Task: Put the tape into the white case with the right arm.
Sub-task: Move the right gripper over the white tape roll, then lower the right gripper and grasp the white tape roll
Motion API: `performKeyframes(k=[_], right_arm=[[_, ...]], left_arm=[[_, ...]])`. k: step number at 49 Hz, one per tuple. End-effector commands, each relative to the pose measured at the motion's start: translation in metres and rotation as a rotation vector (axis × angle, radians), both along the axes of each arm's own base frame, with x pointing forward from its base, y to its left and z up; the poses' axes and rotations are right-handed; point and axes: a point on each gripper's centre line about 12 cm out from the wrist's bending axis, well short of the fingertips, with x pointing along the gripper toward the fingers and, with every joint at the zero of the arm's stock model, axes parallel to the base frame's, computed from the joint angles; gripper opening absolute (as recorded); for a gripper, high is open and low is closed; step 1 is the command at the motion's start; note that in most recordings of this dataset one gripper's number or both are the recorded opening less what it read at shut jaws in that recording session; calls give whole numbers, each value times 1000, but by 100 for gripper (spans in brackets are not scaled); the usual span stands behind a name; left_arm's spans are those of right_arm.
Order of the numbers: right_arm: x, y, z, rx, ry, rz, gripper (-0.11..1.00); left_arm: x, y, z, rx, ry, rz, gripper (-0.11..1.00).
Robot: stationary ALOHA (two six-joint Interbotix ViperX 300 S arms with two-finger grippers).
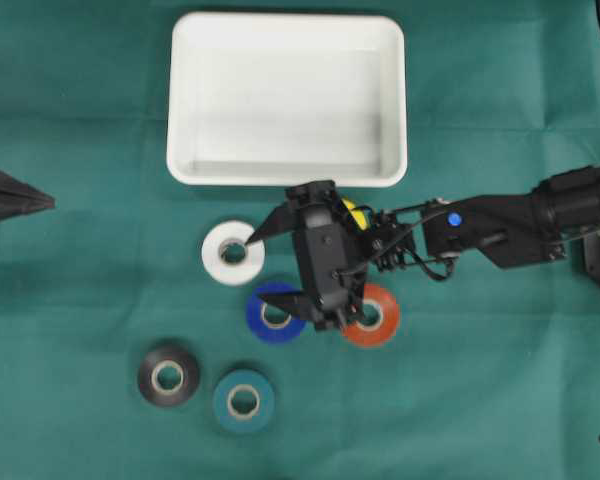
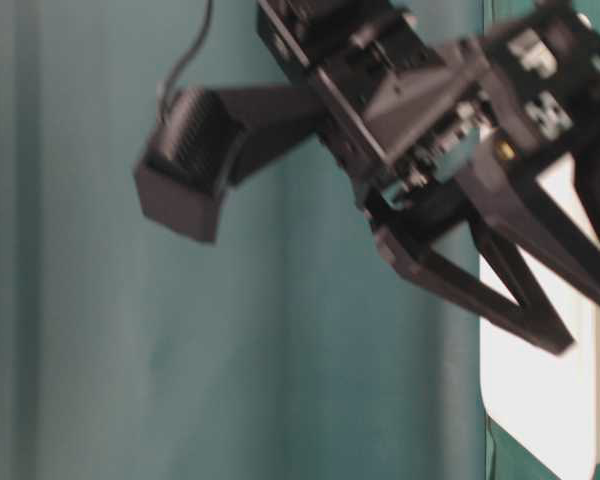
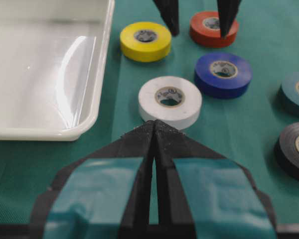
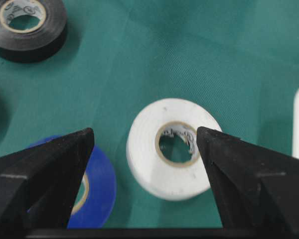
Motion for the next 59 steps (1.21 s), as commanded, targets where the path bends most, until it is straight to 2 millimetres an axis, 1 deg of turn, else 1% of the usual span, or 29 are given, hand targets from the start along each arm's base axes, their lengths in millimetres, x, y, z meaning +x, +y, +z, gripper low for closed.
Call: performKeyframes(k=[1,11,21,34,49,53,59], right_arm=[[11,2,15,3,-41,2,54],[19,2,13,-4,-11,-2,54],[23,2,7,-7,17,-4,54],[35,2,5,-7,10,-7,54],[37,-1,-3,-8,27,-14,54],[37,-1,-8,-12,60,-17,54],[39,-2,-14,-29,161,-26,54]], left_arm=[[1,0,5,0,-14,-1,0],[1,0,4,0,-11,-1,0],[1,0,3,0,-9,-1,0],[1,0,4,-2,-12,-1,0],[1,0,3,-2,-11,-1,0],[1,0,3,-2,-9,-1,0],[1,0,3,-2,-9,-1,0]])
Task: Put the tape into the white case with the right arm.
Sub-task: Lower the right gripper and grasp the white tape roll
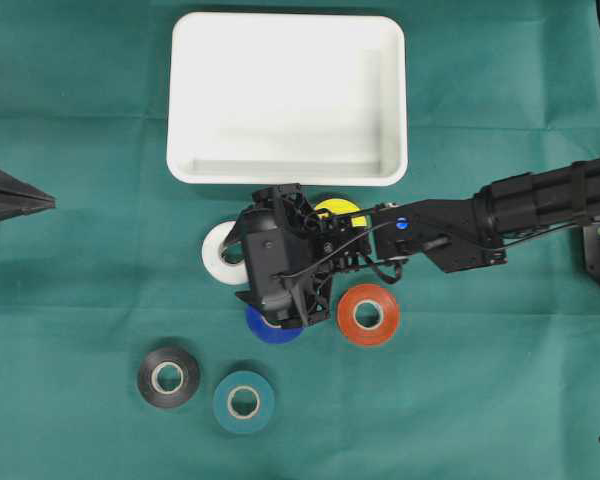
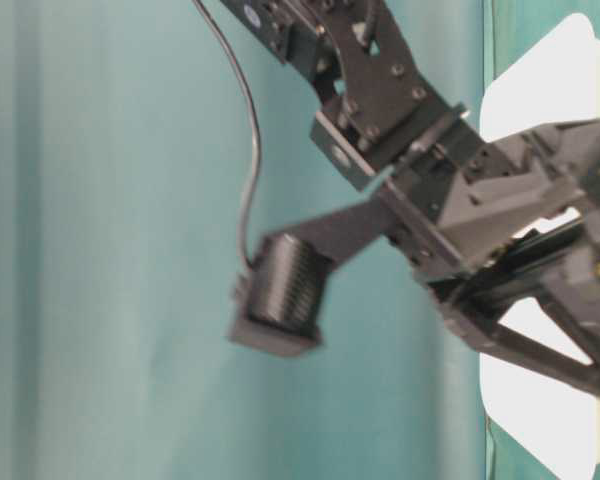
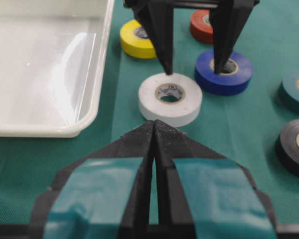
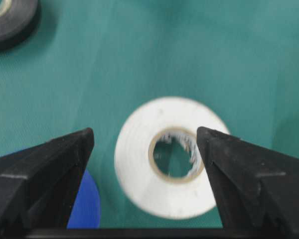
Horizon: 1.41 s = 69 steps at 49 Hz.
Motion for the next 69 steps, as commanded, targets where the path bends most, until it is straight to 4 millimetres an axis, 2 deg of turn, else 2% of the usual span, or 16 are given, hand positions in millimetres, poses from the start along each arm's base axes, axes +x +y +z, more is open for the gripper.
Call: performKeyframes(k=[1,8,39,56,69], right_arm=[[7,2,14,-8,25,-2,54],[9,2,13,-25,121,-11,54],[18,3,4,-23,111,-8,54],[24,4,-11,-22,123,-8,54],[26,3,-7,5,153,-43,54]], left_arm=[[1,0,4,-2,-11,-1,0],[1,0,4,-2,-12,-1,0],[1,0,4,-2,-12,-1,0],[1,0,3,-3,-9,-1,0],[1,0,3,-3,-11,-1,0]])
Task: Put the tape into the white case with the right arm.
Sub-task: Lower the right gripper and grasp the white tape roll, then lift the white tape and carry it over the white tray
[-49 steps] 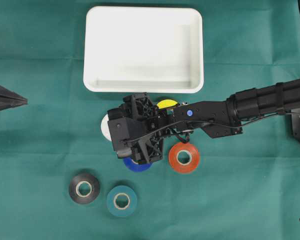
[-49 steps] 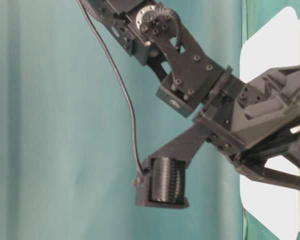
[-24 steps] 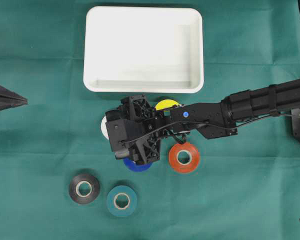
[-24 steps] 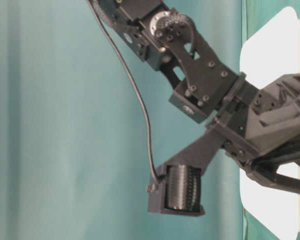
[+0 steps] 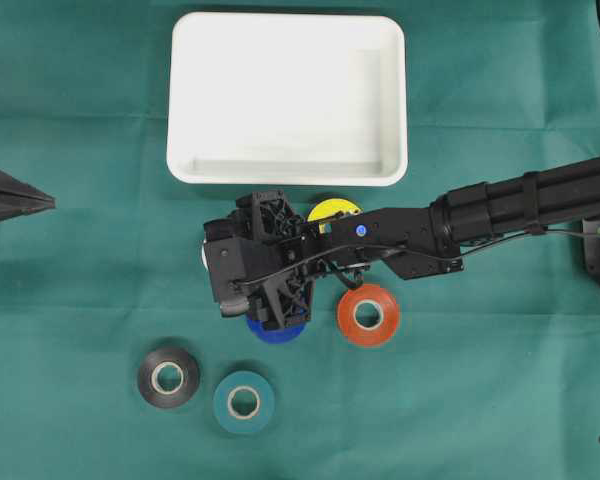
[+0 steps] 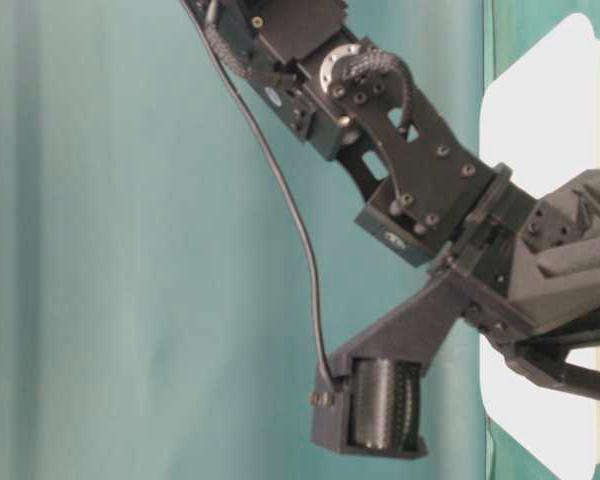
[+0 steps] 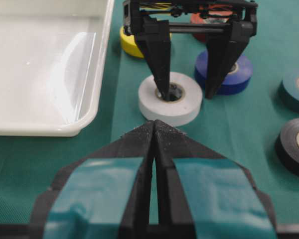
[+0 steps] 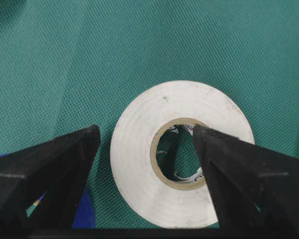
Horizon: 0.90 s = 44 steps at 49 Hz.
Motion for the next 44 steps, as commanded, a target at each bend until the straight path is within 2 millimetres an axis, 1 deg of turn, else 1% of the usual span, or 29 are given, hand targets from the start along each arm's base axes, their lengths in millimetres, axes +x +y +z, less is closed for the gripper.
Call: performKeyframes(k=[1,10,14,19,25,33,44], right_arm=[[5,2,15,11,-24,-10,54],[9,3,14,34,-20,-37,53],[11,3,13,42,-12,-49,49],[13,2,9,43,19,-62,39],[13,2,5,38,53,-66,23],[15,2,10,39,39,-67,3],[14,3,19,41,24,-63,3]], left_arm=[[1,0,4,-2,-11,-1,0],[1,0,4,-2,-9,0,0],[1,0,4,-2,-9,-1,0],[1,0,4,-2,-11,-1,0],[1,0,4,-2,-9,-1,0],[1,0,4,-2,-9,-1,0],[1,0,4,-2,-8,0,0]])
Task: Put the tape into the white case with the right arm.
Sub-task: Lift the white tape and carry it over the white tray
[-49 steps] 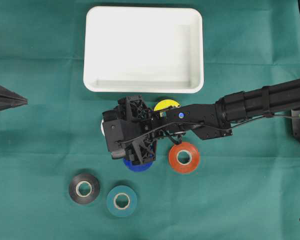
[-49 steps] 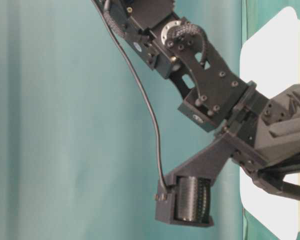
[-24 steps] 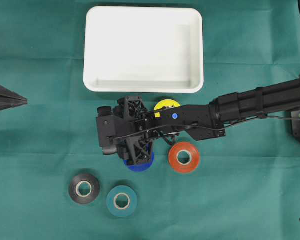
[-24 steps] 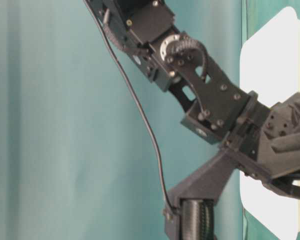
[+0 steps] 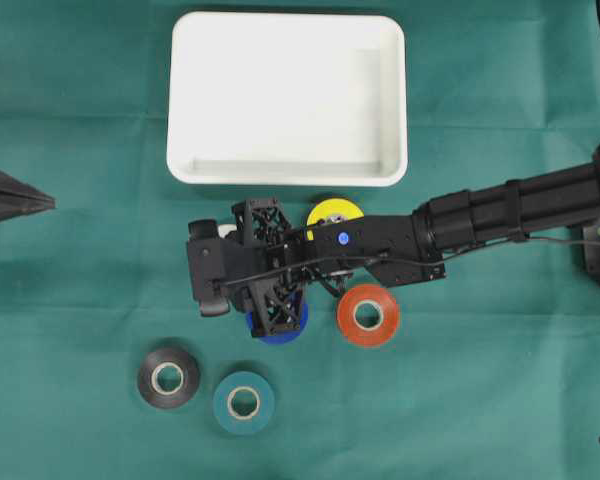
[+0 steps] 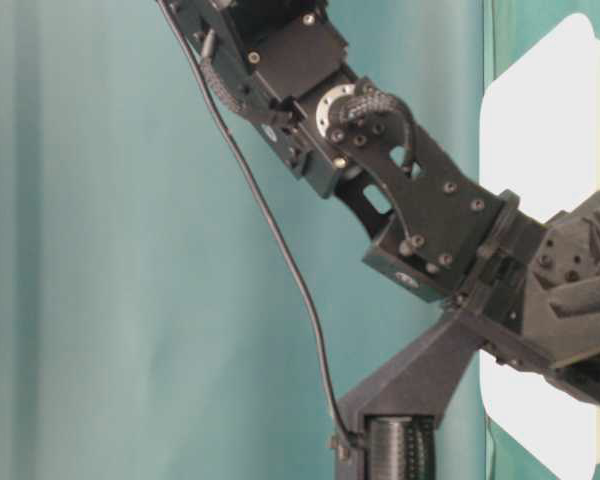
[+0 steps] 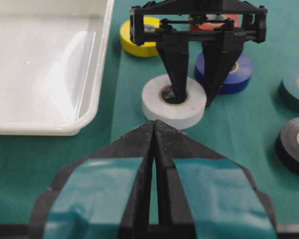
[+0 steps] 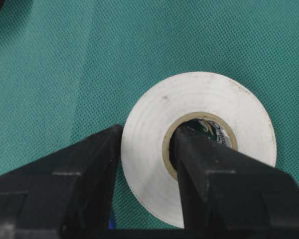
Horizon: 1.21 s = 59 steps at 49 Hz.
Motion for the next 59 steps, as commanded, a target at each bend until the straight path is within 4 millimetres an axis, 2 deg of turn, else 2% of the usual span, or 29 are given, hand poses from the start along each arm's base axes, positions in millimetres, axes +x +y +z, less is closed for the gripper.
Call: performKeyframes(k=[1,9,26,39,45,59], right_arm=[[5,0,25,3,-54,0,3],[5,1,32,4,-67,3,3],[2,5,80,14,-159,11,3],[3,-4,88,-1,-180,5,3],[4,-15,89,-8,-185,-15,3],[5,-71,101,-65,-214,-94,3]], left_arm=[[1,0,4,-2,-9,-1,0],[1,0,4,-2,-8,-1,0],[1,0,4,-3,-9,-1,0],[1,0,4,-5,-9,-1,0],[1,0,4,-5,-9,-1,0],[1,0,4,-6,-8,0,0]])
